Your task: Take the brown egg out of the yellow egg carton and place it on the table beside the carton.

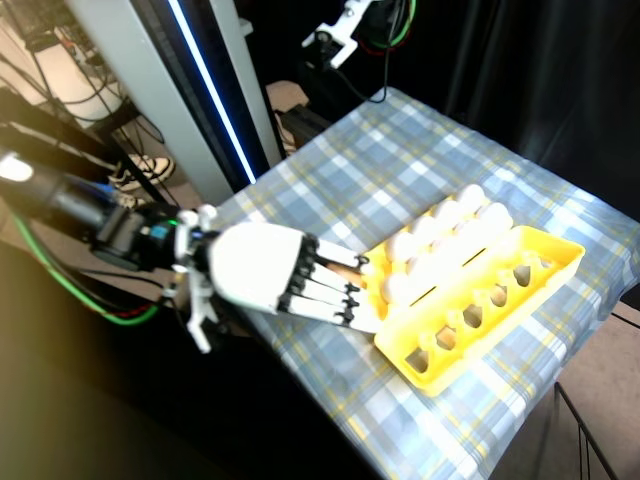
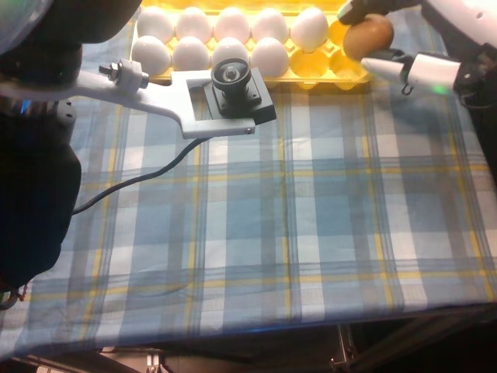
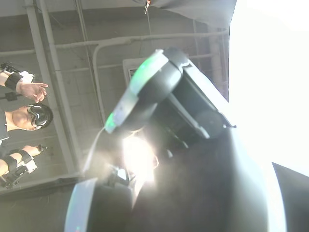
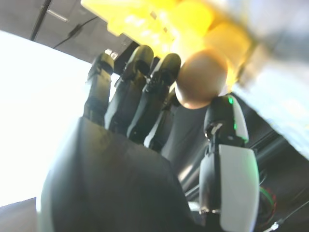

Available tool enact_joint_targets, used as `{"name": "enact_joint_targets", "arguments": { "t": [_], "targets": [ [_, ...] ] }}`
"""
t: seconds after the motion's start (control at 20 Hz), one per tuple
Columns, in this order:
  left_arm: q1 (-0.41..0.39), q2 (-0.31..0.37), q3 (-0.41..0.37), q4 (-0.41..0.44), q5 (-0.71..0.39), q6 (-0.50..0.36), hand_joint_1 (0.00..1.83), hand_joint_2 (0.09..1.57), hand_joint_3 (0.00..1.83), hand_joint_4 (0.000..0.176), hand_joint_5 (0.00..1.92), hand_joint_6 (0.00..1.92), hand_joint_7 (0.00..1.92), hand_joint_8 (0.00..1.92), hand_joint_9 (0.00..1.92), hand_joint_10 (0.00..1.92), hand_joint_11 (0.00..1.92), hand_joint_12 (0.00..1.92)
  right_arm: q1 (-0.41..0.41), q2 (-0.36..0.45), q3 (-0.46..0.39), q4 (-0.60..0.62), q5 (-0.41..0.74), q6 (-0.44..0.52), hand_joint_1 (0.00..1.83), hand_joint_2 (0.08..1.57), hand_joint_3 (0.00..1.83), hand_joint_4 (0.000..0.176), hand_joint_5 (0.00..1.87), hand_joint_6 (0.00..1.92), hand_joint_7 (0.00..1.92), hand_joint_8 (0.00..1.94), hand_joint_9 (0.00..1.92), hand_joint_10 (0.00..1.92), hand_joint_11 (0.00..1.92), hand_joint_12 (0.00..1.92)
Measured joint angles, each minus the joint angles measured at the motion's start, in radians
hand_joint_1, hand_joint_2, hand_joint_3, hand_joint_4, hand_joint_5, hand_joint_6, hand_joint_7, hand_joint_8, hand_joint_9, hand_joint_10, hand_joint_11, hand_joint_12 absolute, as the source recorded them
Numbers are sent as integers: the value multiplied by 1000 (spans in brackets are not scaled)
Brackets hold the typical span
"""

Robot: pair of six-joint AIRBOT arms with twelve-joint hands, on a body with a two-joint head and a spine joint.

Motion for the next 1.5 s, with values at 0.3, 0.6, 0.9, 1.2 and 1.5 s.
{"name": "enact_joint_targets", "arguments": {
  "t": [0.3,0.6,0.9,1.2,1.5],
  "targets": [
    [0,0,0,0,-1,0,378,1390,0,0,787,1921,1224,1921,1315,1921,1168,1921,-38,50,-110,-86,167,20,1026,1165,0,49,878,1138,1032,2,617,3,195,3],
    [0,0,0,-1,-2,0,367,1395,0,0,794,1921,1249,1921,1349,1921,1198,1921,-112,-19,-103,-63,149,19,1029,1164,3,38,875,1141,988,1,585,2,124,3],
    [0,0,0,0,0,0,368,1398,1,0,800,1921,1260,1921,1354,1921,1200,1921,-112,-80,-39,-34,30,25,937,1208,1,155,787,1270,930,0,558,2,46,0],
    [0,0,0,0,0,0,324,1398,1,0,833,1921,1255,1921,1351,1921,1231,1921,-112,-79,-39,5,35,2,813,1038,0,0,555,0,605,0,351,0,39,8],
    [0,0,0,0,0,-1,331,1394,1,0,833,1921,1248,1921,1339,1921,1197,1921,-112,-65,-57,9,67,-2,365,896,0,0,233,0,314,0,63,0,0,0]
  ]
}}
